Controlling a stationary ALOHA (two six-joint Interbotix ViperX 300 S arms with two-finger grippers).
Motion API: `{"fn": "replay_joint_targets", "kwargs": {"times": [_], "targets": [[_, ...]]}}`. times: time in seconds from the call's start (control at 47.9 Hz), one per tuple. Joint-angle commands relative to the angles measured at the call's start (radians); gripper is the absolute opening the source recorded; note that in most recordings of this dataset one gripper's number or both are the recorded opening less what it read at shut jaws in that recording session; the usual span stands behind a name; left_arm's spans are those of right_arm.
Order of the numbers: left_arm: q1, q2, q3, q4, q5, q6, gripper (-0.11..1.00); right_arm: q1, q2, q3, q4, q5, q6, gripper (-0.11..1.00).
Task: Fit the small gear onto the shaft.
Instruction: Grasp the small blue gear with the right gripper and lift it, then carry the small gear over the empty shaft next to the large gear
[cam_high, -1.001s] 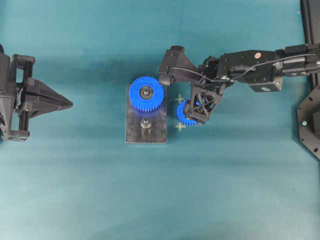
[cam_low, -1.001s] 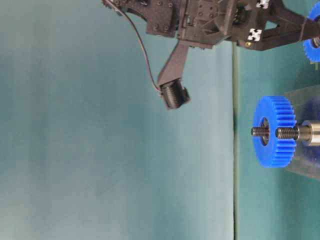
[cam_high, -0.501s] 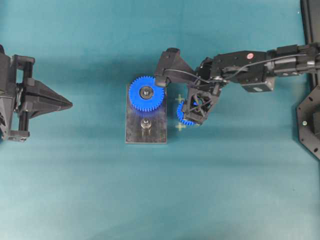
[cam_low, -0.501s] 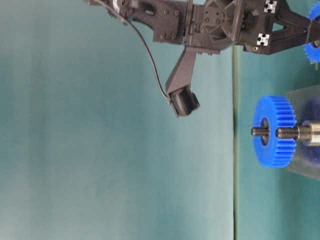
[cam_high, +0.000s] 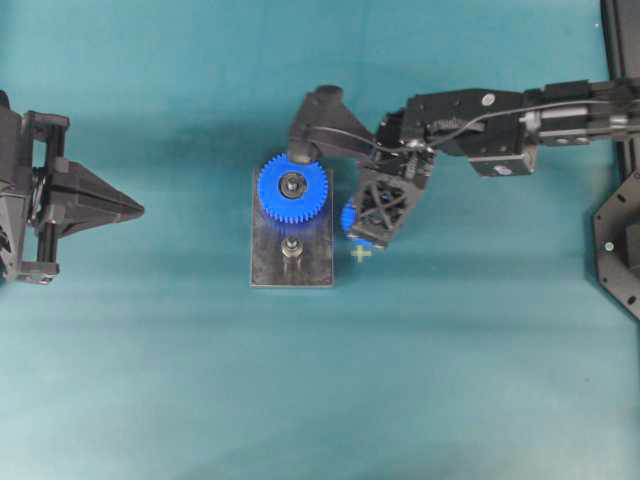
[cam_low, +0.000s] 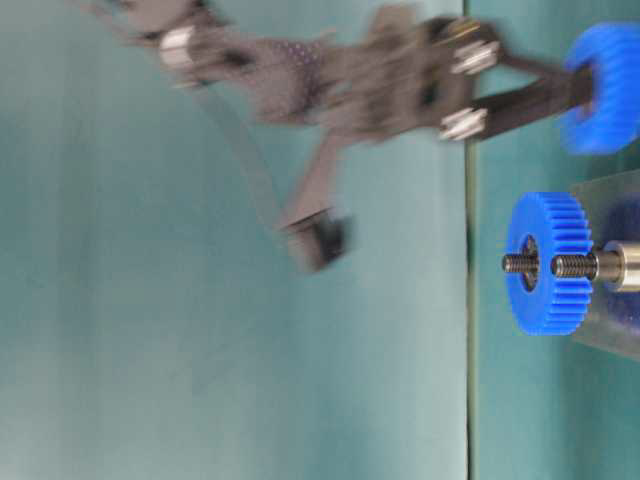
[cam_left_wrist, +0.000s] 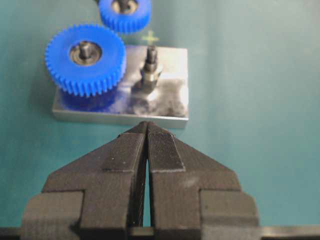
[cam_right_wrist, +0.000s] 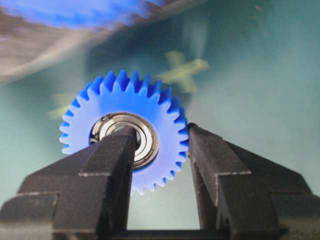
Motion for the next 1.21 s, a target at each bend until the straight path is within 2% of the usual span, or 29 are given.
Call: {"fn": "replay_joint_targets", "kwargs": {"times": [0.0, 0.229, 0.521, 0.793, 1.189], "targets": [[0.002, 0.002, -0.012, 0.003, -0.008, -0.008, 0.00, 0.032, -0.043, -0.080, 0.005, 0.029, 0.009, 0.34], [0.002, 0.000, -0.011, 0.003, -0.008, -0.023, 0.00, 0.080, 0.006, -0.221, 0.005, 0.086, 0.002, 0.34], [0.002, 0.002, -0.009, 0.003, -0.008, -0.023, 0.00, 0.087, 0.117, -0.360, 0.000, 0.143, -0.021, 0.34], [0.002, -0.002, -0.006, 0.003, -0.008, -0.023, 0.00, 0.089, 0.176, -0.407, 0.000, 0.172, -0.029, 0.34], [0.002, -0.002, -0.003, 0.003, -0.009, -0.023, 0.00, 0.087, 0.189, -0.410, -0.002, 0.187, -0.023, 0.34]]}}
